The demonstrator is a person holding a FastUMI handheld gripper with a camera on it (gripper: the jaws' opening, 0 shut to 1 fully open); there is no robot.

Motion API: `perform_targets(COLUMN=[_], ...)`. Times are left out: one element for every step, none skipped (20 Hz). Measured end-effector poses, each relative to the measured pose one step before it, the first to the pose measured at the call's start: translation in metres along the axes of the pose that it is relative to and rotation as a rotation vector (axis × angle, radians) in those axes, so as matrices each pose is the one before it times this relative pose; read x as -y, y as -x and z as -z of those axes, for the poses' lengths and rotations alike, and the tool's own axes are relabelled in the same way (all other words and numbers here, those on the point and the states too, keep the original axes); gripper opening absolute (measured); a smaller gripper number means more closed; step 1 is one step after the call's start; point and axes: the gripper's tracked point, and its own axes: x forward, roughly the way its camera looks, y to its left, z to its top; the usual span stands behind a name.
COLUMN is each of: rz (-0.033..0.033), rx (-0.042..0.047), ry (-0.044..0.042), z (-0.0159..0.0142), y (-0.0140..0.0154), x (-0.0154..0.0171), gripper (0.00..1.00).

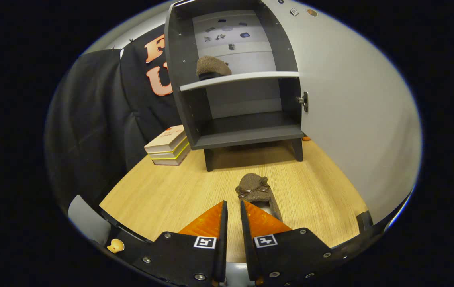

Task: Open the shoe cabinet door, grab the shoes and put them into the shoe cabinet, then close the shoe cabinet door.

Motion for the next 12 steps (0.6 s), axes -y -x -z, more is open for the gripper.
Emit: perform_targets(rz=[0.00395, 0.00403, 0.00999, 0.00835, 0.00709, 0.00729, 0.00161, 0.00542, 0.00181, 0.0017, 0.0027, 0.00315], rx=[-0.01789, -0.01676, -0.01726, -0.02743, -0.02081, -0.02365, -0.02744, -0.02303, -0.00336, -0.0055, -0.00743, -0.02111], ry=[-0.00116, -0.00149, 0.00096, 0.00018, -0.00989, -0.00986, -0.01332, -0.00803, -0.00432, 0.00075, 0.00302, 0.00664], z=[0.00614, 0.00576, 0.00509, 0.00738, 0.00609, 0.00516, 0.00715, 0.00558, 0.00085, 0.00035, 0.0008, 0.00355], y=[-0.01126, -0.01346, -0.0107, -0.01238, -0.00938, -0.0104, -0.00811, -0.00816, -0.00612, -0.00427, -0.00503, -0.00673], x=[0.00137, -0.00009, 0.00346, 0.00359, 0.00325, 0.00079, 0.00016, 0.00197, 0.0008, -0.00136, -0.00044, -0.00111], gripper=[0.21, 0.21, 0.21, 0.21, 0.21, 0.21, 0.21, 0.21, 0.21, 0.21, 0.21, 0.21])
